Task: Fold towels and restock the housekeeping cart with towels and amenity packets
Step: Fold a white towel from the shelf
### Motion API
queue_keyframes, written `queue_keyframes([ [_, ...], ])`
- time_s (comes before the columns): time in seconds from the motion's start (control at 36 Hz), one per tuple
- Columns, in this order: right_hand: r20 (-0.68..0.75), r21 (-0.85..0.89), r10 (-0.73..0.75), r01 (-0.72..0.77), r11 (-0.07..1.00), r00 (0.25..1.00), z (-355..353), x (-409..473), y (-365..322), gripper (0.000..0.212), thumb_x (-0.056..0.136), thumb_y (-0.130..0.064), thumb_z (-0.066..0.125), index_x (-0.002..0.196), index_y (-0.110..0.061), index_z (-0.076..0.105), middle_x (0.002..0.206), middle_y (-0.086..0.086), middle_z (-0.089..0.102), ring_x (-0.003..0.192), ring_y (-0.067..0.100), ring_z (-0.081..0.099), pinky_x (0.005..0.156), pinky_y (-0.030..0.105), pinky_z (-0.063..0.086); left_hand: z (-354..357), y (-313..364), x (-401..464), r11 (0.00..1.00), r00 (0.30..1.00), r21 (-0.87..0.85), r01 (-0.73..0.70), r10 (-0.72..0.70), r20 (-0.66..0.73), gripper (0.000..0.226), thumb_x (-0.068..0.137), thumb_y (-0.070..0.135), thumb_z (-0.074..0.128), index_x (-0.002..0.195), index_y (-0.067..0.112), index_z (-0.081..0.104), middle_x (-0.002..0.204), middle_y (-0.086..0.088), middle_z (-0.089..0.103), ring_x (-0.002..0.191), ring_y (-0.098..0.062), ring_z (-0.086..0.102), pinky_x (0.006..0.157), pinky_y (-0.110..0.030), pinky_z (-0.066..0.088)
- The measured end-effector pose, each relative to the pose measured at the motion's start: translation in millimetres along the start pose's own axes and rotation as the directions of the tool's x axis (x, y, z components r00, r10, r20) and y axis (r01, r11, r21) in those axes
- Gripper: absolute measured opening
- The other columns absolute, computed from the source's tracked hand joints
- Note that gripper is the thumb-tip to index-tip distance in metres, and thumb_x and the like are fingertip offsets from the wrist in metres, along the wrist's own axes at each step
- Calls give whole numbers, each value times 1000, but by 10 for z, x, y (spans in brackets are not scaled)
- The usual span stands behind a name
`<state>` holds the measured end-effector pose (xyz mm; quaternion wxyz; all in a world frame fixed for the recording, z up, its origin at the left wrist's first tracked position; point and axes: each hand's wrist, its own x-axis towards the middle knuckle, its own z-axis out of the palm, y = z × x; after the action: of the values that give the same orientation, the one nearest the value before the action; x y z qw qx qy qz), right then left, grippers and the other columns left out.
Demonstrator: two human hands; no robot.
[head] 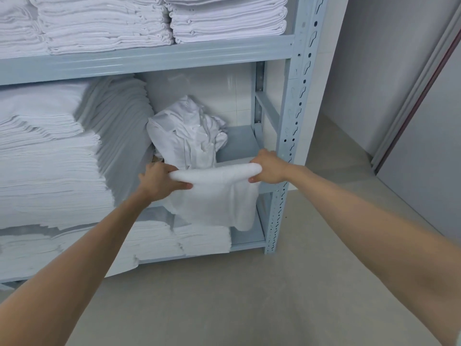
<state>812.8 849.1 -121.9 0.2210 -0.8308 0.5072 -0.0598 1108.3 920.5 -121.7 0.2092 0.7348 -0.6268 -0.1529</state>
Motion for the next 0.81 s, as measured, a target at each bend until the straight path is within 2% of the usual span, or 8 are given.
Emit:
queue_keyframes([
  [0.08, 64, 351, 92, -109, 930, 994, -48, -7, 136, 22, 88, -19, 74, 105, -7, 67, 107, 9, 66, 98, 23, 59, 75, 26, 45, -81, 60, -19, 980, 999, -197, 31, -22, 48, 56, 70, 42, 88, 97, -5, 71, 85, -17, 69, 77, -28, 63, 68, -37, 47],
  [0.17, 126, 664, 146, -193, 723, 981, -53, -47, 273, 34, 88, -17, 73, 120, -9, 65, 120, 8, 70, 109, 23, 64, 96, 37, 49, -127, 71, -22, 919, 998, -389, 69, -62, 30, 53, 70, 35, 90, 102, -3, 70, 101, -23, 71, 91, -39, 69, 83, -50, 56],
  [0.22, 119, 818, 177, -197, 541, 977, -13, -57, 274, 28, 88, -19, 71, 114, -9, 68, 114, 7, 73, 103, 25, 67, 86, 37, 54, -142, 81, -22, 839, 993, -531, 117, -115, 37, 49, 68, 29, 91, 106, 5, 72, 102, -15, 74, 94, -33, 72, 86, -46, 59],
  [0.31, 137, 957, 201, -182, 227, 970, 109, -86, 196, 38, 91, -39, 65, 119, -13, 67, 116, 6, 73, 101, 21, 70, 80, 31, 54, -140, 119, -24, 664, 980, -723, 191, -171, 102, 46, 66, 24, 92, 105, 11, 72, 95, -6, 78, 88, -26, 76, 74, -37, 62],
  [0.36, 191, 969, 143, -209, 128, 971, 224, -111, 160, 55, 86, -61, 62, 120, -18, 68, 117, 4, 73, 107, 18, 70, 86, 34, 54, -130, 153, -24, 579, 971, -786, 216, -209, 114, 42, 67, 23, 92, 102, 13, 72, 91, -4, 79, 84, -23, 76, 65, -34, 62],
  [0.42, 279, 949, 91, -289, 123, 956, 327, -151, 131, 63, 78, -63, 66, 122, -19, 66, 120, 5, 72, 110, 20, 69, 87, 38, 55, -121, 170, -19, 500, 959, -832, 240, -256, 123, 41, 69, 20, 91, 103, 8, 72, 93, -8, 78, 83, -23, 76, 62, -32, 61],
  [0.56, 348, 931, 17, -348, 111, 937, 559, -173, 78, 47, 87, -25, 73, 130, -12, 59, 122, 8, 70, 111, 24, 68, 88, 39, 55, -157, 72, 4, 406, 885, -791, 458, -291, 363, 24, 83, 27, 80, 98, 11, 71, 81, -7, 78, 67, -19, 76, 54, -33, 59],
  [0.81, 326, 942, 151, -334, 33, 933, 620, -52, -64, 26, 81, -42, 73, 84, -18, 82, 95, 8, 76, 79, 24, 73, 86, 36, 55, -58, -172, -62, 220, 862, -834, 507, -135, 488, 52, 96, 59, 49, 113, 15, 71, 110, -10, 76, 93, -26, 75, 66, -35, 60],
])
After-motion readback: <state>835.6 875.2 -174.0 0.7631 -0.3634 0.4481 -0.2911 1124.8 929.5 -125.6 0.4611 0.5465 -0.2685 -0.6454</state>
